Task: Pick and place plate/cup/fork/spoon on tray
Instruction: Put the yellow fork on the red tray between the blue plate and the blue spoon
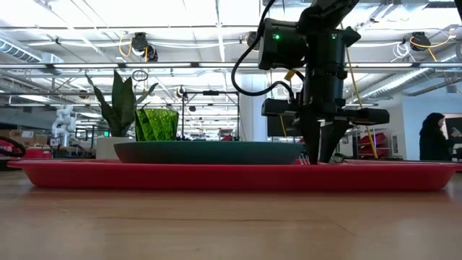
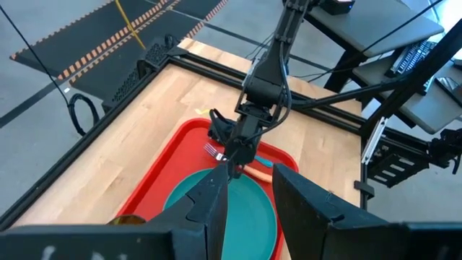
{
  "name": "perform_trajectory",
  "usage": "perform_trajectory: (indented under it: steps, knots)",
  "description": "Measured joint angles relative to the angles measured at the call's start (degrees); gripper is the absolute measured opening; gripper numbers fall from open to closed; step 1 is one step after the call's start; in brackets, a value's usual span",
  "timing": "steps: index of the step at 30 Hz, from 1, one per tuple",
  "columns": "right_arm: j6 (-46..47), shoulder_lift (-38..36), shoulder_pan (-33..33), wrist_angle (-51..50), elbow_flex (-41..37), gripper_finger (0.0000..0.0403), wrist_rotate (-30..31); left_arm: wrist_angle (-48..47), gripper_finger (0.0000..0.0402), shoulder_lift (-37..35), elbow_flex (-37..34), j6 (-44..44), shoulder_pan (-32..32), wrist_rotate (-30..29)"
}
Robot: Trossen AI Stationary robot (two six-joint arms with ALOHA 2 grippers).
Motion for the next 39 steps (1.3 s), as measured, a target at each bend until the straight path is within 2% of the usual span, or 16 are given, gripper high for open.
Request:
perform_trajectory:
  steps: [22, 39]
  knots:
    - [0.43, 0.00, 0.02, 0.21, 0.04, 0.0030, 0.02, 0.00, 0.0113, 0.00, 0.00, -0.65, 0.00, 0.02]
    - [-0.64, 0.00, 0.06, 0.16, 0.09, 0.0086, 0.02, 0.00, 0.0113, 0.00, 0.00, -0.63, 0.02, 0.06]
